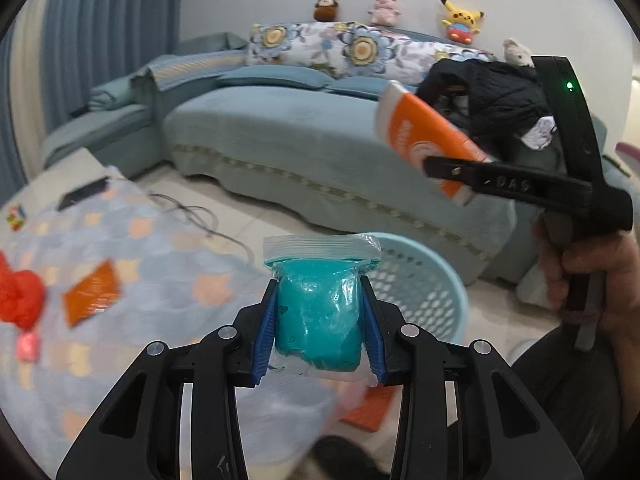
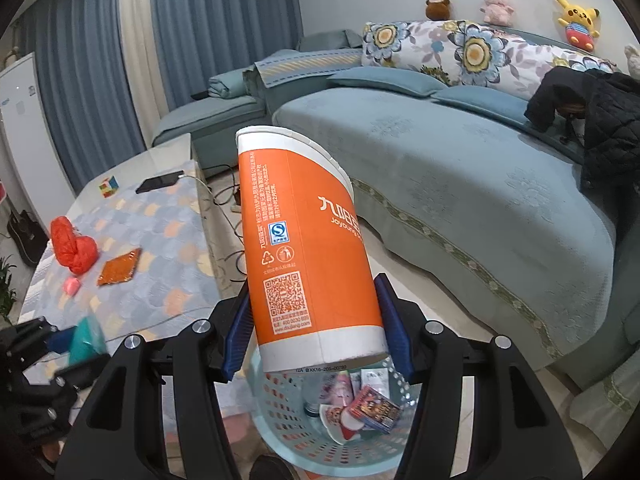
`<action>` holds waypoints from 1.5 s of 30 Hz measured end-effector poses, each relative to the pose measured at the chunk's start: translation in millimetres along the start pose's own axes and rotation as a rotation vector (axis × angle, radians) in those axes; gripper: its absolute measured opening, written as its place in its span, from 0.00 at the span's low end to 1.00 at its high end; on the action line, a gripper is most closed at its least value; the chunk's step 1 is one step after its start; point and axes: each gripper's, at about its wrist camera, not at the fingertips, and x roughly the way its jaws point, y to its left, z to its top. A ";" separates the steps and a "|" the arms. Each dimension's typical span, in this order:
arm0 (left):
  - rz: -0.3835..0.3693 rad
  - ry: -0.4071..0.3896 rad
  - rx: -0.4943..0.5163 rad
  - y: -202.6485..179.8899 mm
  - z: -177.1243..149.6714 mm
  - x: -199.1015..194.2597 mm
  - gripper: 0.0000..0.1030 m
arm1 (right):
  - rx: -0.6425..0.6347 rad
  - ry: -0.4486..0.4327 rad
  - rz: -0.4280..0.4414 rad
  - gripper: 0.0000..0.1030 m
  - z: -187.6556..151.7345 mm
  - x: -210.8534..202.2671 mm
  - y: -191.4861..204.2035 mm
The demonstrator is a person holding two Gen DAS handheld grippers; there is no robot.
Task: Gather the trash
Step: 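Carry the teal bag and orange container to the blue basket and release both, then move the left tool to the table and grasp the pink bag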
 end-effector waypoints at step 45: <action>0.078 0.168 0.102 -6.7 -16.0 53.4 0.59 | 0.165 0.143 -0.032 0.53 -10.5 21.3 -51.7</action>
